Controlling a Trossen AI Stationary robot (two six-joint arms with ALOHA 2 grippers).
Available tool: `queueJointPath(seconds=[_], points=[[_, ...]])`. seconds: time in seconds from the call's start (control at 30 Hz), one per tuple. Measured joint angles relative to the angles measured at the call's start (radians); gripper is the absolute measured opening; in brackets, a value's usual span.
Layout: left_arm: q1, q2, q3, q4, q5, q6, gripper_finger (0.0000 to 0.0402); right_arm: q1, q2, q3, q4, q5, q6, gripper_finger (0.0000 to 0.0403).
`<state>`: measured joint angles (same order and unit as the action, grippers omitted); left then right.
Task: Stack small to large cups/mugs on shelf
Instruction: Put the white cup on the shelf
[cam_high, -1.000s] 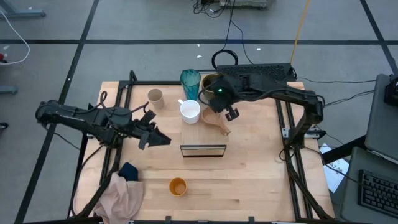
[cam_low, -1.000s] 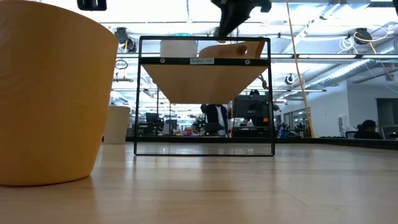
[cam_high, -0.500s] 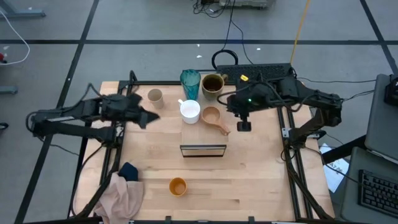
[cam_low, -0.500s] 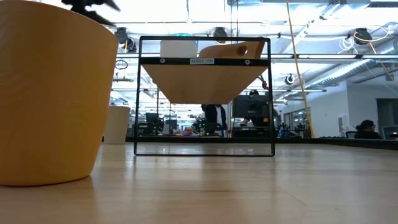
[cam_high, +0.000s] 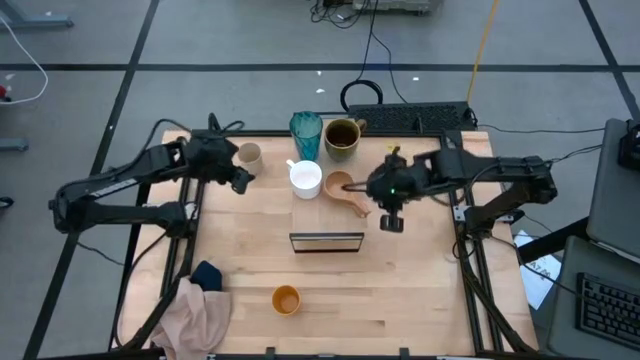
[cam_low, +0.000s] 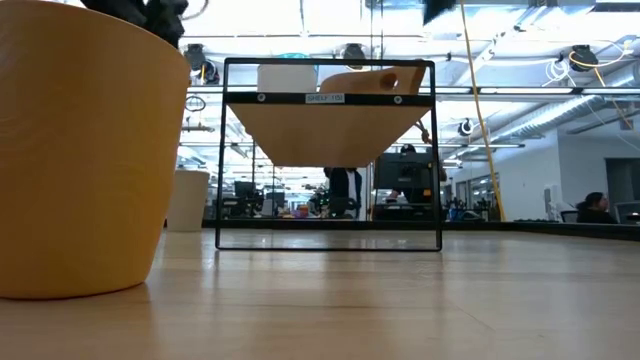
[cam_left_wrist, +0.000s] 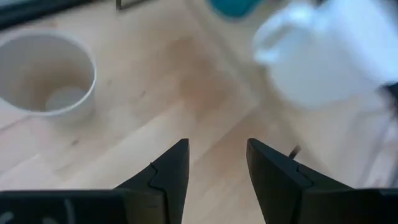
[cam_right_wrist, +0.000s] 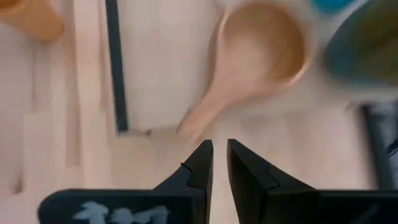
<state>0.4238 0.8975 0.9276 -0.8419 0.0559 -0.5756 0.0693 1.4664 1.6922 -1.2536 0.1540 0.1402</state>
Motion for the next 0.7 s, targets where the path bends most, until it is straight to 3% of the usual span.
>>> queueJointPath(seconds=[0.1, 0.23, 0.43, 0.53, 0.7], points=[[0.056, 0.037, 0.002, -0.082, 0.065, 0.125, 0.0159, 0.006, -0.057, -0.158, 0.073, -0.076, 0.127, 0.0038], [0.141, 0.064, 0.077, -0.217, 0.061, 0.308, 0.0159, 0.018, -0.161, -0.375, 0.244, -0.188, 0.307, 0.0038], [0.227, 0.127, 0.235, -0.325, -0.091, 0.625, 0.0159, 0.088, -0.305, -0.701, 0.729, -0.263, 0.570, 0.0039], [0.250, 0.188, 0.297, -0.333, -0.099, 0.723, 0.0159, 0.119, -0.348, -0.835, 0.992, -0.262, 0.672, 0.0039], [0.267, 0.328, 0.321, -0.447, -0.160, 0.862, 0.0160, 0.168, -0.369, -0.954, 1.229, -0.255, 0.782, 0.0039]])
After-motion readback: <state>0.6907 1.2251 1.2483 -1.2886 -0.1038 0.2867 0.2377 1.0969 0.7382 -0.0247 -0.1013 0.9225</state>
